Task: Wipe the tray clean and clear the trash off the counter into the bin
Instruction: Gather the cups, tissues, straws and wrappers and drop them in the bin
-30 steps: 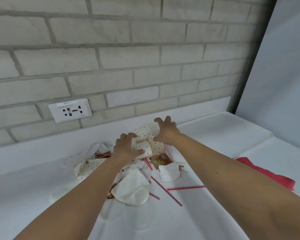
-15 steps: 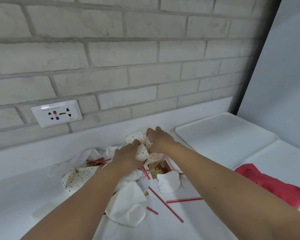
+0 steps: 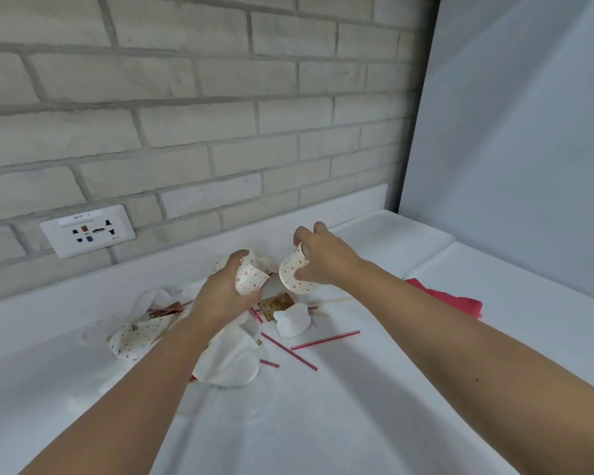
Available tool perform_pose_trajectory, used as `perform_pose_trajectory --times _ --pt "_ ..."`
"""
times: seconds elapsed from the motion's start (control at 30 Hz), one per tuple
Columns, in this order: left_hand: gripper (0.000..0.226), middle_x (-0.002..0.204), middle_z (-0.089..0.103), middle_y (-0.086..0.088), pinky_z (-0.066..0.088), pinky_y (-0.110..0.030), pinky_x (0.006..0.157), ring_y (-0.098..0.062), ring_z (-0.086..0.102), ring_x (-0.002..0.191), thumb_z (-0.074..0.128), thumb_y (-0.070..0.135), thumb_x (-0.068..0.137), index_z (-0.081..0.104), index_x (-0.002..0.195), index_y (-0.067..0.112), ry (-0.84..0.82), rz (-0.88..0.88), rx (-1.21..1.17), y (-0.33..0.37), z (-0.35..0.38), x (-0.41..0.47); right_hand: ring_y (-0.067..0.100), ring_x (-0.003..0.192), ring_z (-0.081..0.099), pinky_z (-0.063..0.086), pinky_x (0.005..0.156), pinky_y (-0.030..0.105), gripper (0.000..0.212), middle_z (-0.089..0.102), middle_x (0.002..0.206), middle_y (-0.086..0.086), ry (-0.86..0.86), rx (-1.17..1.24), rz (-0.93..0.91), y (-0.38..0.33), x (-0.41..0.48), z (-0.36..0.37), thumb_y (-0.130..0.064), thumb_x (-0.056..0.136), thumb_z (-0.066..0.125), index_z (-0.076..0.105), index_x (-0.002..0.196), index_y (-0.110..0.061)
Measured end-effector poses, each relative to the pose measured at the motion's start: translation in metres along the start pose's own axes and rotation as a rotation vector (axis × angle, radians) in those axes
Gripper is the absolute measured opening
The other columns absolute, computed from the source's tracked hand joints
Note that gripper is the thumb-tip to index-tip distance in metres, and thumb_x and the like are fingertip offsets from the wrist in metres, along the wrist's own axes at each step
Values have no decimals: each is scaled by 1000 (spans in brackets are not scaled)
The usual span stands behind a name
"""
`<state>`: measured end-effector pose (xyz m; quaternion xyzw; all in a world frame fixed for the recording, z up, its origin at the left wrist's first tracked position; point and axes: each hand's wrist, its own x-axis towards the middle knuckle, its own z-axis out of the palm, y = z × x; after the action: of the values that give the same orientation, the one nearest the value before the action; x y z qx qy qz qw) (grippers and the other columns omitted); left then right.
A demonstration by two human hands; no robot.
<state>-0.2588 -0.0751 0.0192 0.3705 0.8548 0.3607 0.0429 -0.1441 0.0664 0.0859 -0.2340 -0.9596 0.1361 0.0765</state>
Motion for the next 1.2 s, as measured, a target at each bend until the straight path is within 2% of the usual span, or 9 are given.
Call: perform_pose_trajectory --times 0.2,0.37,0.43,0.53,0.67,0.93,1.1,1.2 --pt "52 96 57 -1 55 -40 67 -24 60 83 71 29 75 37 114 34 -8 20 -114 26 23 -29 30 106 54 45 71 30 58 37 125 10 43 65 137 32 -67 -16 -19 78 71 42 128 -17" --pt "50 97 60 -6 42 -28 58 -24 55 82 74 27 74 35 104 27 -58 97 -166 52 49 -48 29 105 54 44 67 29 57 38 121 7 75 90 268 59 -124 -19 -21 78 72 43 127 -17" --pt "52 98 58 -6 41 -27 56 -24 55 82 74 29 74 34 106 27 -95 96 -176 65 60 -56 29 106 53 42 63 28 57 37 116 6 83 84 313 71 -146 -20 -21 78 71 43 127 -18" --pt "54 96 55 -4 42 -24 54 -25 55 86 72 26 76 33 113 23 -142 99 -208 87 74 -69 29 109 52 45 70 30 59 39 118 7 85 86 371 88 -172 -25 -22 79 71 41 130 -19" --pt "54 101 55 -7 51 -31 59 -27 58 87 73 31 73 30 105 32 -183 103 -233 113 91 -84 29 109 52 46 73 30 63 41 121 8 85 87 412 109 -199 -34 -24 78 73 40 132 -19" --pt "55 99 56 -7 54 -36 62 -26 58 86 73 31 74 29 108 29 -233 99 -291 172 139 -117 28 111 51 49 81 31 63 42 123 9 62 117 443 156 -253 -50 -27 79 73 40 132 -18" --pt "57 102 55 -8 49 -30 62 -24 57 87 73 31 76 28 111 23 -253 119 -335 213 173 -149 25 94 50 52 55 23 53 42 115 5 49 391 526 196 -301 -57 -21 79 73 47 125 -17" --pt "59 103 53 -7 46 -26 58 -22 56 89 73 31 77 28 115 22 -252 105 -363 233 191 -168 26 98 53 56 62 27 48 45 115 4 42 521 542 220 -325 -56 -19 79 72 48 121 -17"
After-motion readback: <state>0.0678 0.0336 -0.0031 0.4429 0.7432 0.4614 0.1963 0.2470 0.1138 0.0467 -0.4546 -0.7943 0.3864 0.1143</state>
